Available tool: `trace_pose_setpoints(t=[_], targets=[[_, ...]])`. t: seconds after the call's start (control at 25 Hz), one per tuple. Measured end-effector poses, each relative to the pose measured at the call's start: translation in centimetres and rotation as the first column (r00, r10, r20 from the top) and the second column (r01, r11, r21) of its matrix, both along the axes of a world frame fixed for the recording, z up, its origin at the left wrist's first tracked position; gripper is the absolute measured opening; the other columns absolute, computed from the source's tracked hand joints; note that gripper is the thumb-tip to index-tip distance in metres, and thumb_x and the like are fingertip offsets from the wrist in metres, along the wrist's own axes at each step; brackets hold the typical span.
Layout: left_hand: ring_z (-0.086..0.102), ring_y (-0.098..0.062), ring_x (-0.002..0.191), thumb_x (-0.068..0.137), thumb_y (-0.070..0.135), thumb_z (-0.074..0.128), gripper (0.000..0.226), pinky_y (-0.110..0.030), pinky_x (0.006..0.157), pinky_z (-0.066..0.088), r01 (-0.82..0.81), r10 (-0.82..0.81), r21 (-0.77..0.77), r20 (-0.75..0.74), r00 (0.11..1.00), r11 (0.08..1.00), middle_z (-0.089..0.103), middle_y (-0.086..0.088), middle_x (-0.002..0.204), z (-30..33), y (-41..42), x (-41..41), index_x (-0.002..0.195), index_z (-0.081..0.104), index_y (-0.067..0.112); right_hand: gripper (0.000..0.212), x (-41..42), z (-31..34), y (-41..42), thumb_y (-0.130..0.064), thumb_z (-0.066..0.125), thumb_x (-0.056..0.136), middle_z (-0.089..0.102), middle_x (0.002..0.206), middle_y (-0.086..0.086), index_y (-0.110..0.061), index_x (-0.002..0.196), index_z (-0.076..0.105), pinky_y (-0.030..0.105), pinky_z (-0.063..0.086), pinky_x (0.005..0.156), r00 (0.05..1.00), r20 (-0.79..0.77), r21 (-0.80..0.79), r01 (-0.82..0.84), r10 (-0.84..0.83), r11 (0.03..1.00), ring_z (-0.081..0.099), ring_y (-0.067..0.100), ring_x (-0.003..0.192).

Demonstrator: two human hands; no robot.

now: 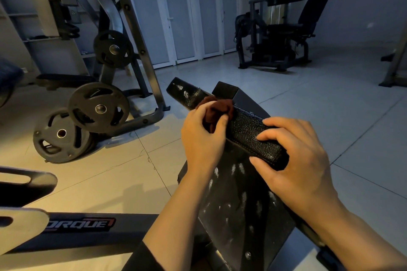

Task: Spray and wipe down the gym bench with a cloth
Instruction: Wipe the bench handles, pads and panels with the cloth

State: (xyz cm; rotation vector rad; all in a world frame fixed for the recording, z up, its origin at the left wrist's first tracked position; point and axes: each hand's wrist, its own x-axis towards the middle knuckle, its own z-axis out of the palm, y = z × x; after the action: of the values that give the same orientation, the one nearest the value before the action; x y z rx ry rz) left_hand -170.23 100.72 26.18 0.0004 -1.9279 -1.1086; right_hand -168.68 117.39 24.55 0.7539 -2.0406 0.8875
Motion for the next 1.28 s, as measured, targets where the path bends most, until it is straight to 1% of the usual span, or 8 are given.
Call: trace_pose_setpoints(t=[0.16, 0.28, 0.48, 0.68, 0.84, 1.04, 1.2, 1.28], targets=[[0.056, -0.01, 0.104, 0.088, 0.018, 0.065, 0.023, -0.033, 0.092, 0.047, -0.005, 0.004, 0.035, 0.04, 0.999, 0.999, 0.063, 0.007, 0.108, -0.5, -0.2, 0.1, 0.111, 0.065, 0.024, 0.048, 0.5, 0.3, 0.5, -0.016, 0.085, 0.061, 0.059, 0.117, 0.003, -0.011, 0.104, 0.065, 0.007, 0.035, 0.082, 1.0, 0.009, 0.067, -0.005, 0.004, 0.998, 0.047, 0.014, 0.111], [0.054, -0.008, 0.105, 0.085, 0.016, 0.066, 0.025, -0.03, 0.091, 0.046, 0.014, -0.016, 0.068, 0.027, 1.0, 0.998, 0.062, 0.007, 0.109, -0.2, 1.5, 1.2, 0.11, 0.066, 0.021, 0.069, 1.2, 0.7, 2.2, -0.021, 0.088, 0.057, 0.057, 0.12, 0.005, -0.01, 0.118, 0.058, 0.017, 0.034, 0.088, 0.999, 0.042, 0.088, 0.02, -0.024, 0.996, 0.045, 0.013, 0.11], [0.053, -0.014, 0.112, 0.081, 0.023, 0.064, 0.036, -0.036, 0.095, 0.046, 0.213, -0.213, -0.159, 0.013, 0.977, 0.964, 0.059, 0.005, 0.116, -0.5, 6.3, 5.0, 0.117, 0.064, 0.022, 0.074, 3.1, 0.1, 4.8, -0.024, 0.085, 0.064, 0.057, 0.117, -0.006, -0.019, 0.131, 0.053, 0.026, 0.038, 0.09, 0.982, 0.174, 0.066, 0.069, -0.08, 0.995, 0.037, 0.0, 0.107], [0.052, -0.009, 0.11, 0.084, 0.014, 0.069, 0.033, -0.04, 0.096, 0.046, 0.083, -0.085, 0.042, 0.042, 0.996, 0.996, 0.058, 0.003, 0.117, -1.0, 5.4, 5.5, 0.116, 0.064, 0.023, 0.103, 4.5, -0.1, 5.0, -0.025, 0.086, 0.066, 0.041, 0.143, -0.013, -0.03, 0.15, 0.027, 0.023, 0.025, 0.106, 0.931, 0.361, 0.105, 0.021, -0.058, 0.994, 0.022, -0.008, 0.122], [0.049, -0.015, 0.115, 0.082, 0.013, 0.069, 0.039, -0.037, 0.097, 0.045, 0.205, -0.199, -0.187, 0.051, 0.979, 0.961, 0.052, 0.005, 0.122, -0.9, 8.0, 7.3, 0.118, 0.062, 0.025, 0.107, 5.0, -0.4, 5.2, -0.03, 0.085, 0.066, 0.033, 0.15, -0.015, -0.035, 0.151, 0.02, 0.038, 0.03, 0.114, 0.914, 0.404, 0.126, -0.012, -0.041, 0.992, 0.024, 0.003, 0.134], [0.049, -0.014, 0.114, 0.086, 0.011, 0.065, 0.033, -0.038, 0.098, 0.045, 0.032, -0.041, 0.1, 0.081, 0.996, 0.994, 0.054, 0.0, 0.118, -1.3, 6.2, 5.8, 0.117, 0.063, 0.022, 0.115, 5.1, -0.2, 5.5, -0.028, 0.084, 0.068, 0.021, 0.155, -0.018, -0.04, 0.15, 0.005, 0.035, 0.024, 0.116, 0.889, 0.456, 0.17, -0.039, -0.043, 0.985, 0.017, 0.003, 0.137], [0.045, -0.014, 0.115, 0.083, 0.01, 0.067, 0.039, -0.031, 0.097, 0.042, 0.179, -0.178, -0.22, 0.023, 0.984, 0.959, 0.051, 0.003, 0.122, -1.2, 8.3, 7.2, 0.118, 0.061, 0.025, 0.105, 4.8, -0.5, 5.4, -0.024, 0.086, 0.066, 0.034, 0.149, -0.017, -0.036, 0.15, 0.023, 0.034, 0.032, 0.111, 0.913, 0.407, 0.09, -0.042, 0.001, 0.995, 0.027, 0.004, 0.132], [0.047, -0.014, 0.115, 0.085, 0.007, 0.064, 0.036, -0.032, 0.098, 0.043, 0.129, -0.127, -0.124, 0.026, 0.992, 0.984, 0.052, 0.002, 0.121, -1.1, 7.6, 6.4, 0.117, 0.062, 0.022, 0.108, 4.8, -0.3, 5.5, -0.024, 0.085, 0.067, 0.029, 0.15, -0.02, -0.037, 0.151, 0.018, 0.027, 0.027, 0.11, 0.907, 0.421, 0.104, -0.047, -0.001, 0.993, 0.022, 0.001, 0.133]])
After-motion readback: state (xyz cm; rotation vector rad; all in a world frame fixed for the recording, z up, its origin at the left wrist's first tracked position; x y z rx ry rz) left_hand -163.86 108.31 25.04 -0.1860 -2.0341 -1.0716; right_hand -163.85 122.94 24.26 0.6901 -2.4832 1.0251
